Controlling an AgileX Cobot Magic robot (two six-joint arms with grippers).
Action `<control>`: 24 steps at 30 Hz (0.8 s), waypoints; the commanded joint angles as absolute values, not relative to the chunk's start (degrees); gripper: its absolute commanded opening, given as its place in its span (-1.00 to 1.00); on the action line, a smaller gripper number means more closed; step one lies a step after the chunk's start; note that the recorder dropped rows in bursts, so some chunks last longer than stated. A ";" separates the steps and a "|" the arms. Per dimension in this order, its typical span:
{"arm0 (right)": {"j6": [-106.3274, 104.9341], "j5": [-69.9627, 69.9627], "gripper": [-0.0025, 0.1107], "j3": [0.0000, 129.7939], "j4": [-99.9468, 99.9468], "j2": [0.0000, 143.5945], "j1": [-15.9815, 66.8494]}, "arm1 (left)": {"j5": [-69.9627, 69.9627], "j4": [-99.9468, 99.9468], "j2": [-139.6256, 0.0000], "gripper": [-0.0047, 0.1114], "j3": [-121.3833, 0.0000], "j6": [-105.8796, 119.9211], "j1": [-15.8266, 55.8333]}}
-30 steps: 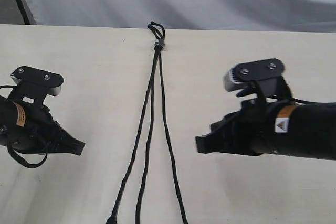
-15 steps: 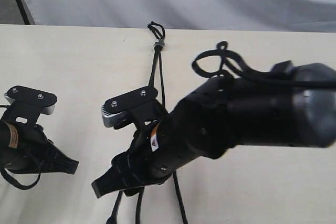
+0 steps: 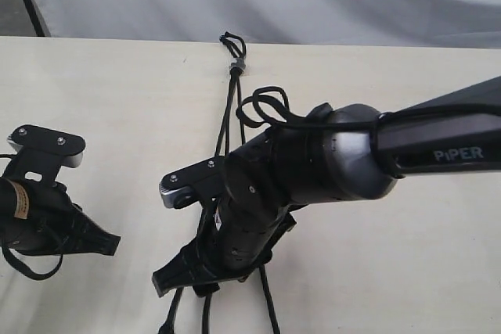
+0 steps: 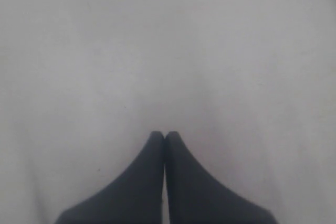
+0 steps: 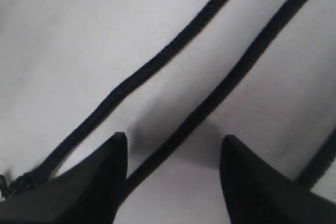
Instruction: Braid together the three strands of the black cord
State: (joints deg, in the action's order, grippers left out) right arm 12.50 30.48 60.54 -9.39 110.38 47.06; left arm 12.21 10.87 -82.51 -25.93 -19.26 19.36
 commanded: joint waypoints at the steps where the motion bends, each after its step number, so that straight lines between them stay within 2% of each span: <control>1: 12.80 31.55 -0.17 60.99 -8.60 110.60 46.16 | 11.46 10.21 -82.61 -0.92 -25.72 -19.67 19.20; 7: 12.06 33.65 -0.75 61.24 -7.24 113.07 46.27 | 10.45 10.21 -82.61 -0.92 -25.72 -19.41 19.20; 10: 10.68 35.11 -0.96 62.06 -7.08 113.39 46.27 | 10.45 10.21 -82.61 -0.92 -25.72 -19.31 19.20; 24: 8.73 49.70 -0.96 71.57 3.15 105.81 43.47 | 10.45 10.21 -82.61 -0.92 -25.72 -19.31 19.20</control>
